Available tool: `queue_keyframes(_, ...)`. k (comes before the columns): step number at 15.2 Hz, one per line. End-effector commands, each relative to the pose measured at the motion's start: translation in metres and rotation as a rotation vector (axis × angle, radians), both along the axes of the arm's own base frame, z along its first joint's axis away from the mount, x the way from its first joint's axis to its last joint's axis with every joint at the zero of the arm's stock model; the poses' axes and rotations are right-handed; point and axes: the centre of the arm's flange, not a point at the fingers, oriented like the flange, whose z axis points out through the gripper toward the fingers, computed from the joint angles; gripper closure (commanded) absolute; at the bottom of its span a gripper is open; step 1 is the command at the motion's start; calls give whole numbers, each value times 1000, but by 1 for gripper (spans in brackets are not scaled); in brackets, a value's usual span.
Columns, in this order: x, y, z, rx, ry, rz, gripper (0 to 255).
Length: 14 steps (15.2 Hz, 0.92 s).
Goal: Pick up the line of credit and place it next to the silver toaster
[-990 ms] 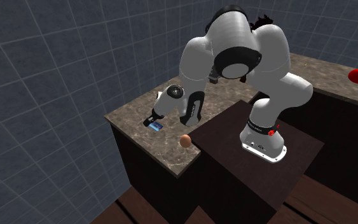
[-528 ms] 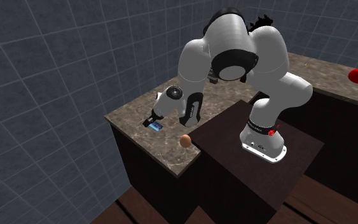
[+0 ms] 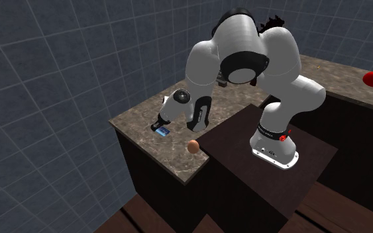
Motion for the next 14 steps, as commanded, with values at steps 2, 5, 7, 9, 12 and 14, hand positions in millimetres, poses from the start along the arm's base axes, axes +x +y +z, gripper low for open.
queue_keyframes(2,0,0,0,0,0,0,255)
queue_keyframes(5,0,0,10,0,0,0,255)
queue_keyframes(7,0,0,21,0,0,0,255)
queue_keyframes(9,0,0,32,0,0,0,255)
queue_keyframes(12,0,0,47,0,0,0,255)
queue_keyframes(14,0,0,58,0,0,0,255)
